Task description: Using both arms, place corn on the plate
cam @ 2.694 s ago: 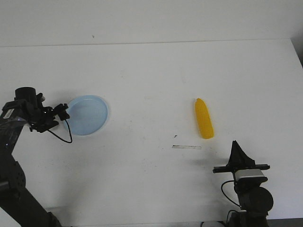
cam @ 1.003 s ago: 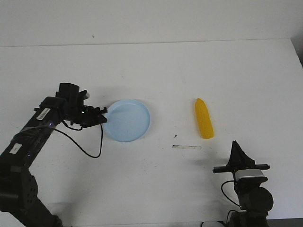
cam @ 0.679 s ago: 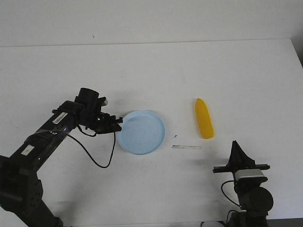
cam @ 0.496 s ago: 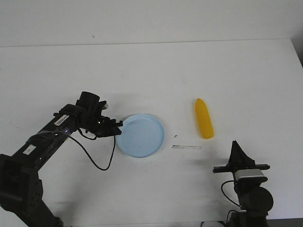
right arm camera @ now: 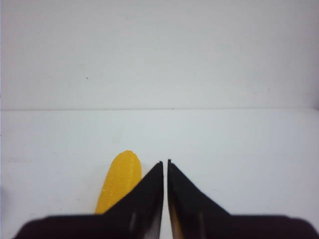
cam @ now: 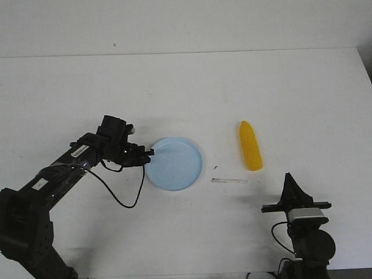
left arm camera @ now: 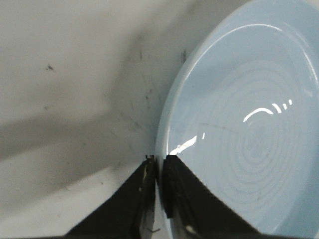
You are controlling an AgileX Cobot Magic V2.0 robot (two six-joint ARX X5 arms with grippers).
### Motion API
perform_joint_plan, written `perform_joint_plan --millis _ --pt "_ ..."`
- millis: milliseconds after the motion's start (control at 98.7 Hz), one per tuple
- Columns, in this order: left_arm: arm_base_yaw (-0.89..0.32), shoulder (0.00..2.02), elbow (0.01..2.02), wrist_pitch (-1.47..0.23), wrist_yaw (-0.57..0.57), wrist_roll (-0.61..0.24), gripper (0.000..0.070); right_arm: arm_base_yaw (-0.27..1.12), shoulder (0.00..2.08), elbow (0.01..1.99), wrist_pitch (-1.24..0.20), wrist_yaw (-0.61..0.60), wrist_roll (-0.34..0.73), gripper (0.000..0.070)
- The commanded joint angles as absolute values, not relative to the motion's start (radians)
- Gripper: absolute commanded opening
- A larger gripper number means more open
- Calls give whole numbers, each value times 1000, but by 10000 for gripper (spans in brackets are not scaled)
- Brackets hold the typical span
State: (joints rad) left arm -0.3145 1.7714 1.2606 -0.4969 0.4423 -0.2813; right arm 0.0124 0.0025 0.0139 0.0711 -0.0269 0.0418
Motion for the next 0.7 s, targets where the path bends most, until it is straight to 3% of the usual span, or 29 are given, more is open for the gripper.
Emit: perform_joint_plan --millis 0,334,375,476,689 --pt "-322 1784 1270 -484 437 -300 1 12 1 13 81 -27 52 13" --pt "-354 1784 1270 -476 437 -300 6 12 1 13 81 -27 52 13" --pt "-355 1784 1270 -476 437 -300 28 12 1 13 81 -27 52 13" --pt "-355 1783 1270 -476 436 -300 184 12 1 13 81 -27 52 13" --pt "-350 1693 1270 -459 413 -297 203 12 1 13 81 -27 52 13"
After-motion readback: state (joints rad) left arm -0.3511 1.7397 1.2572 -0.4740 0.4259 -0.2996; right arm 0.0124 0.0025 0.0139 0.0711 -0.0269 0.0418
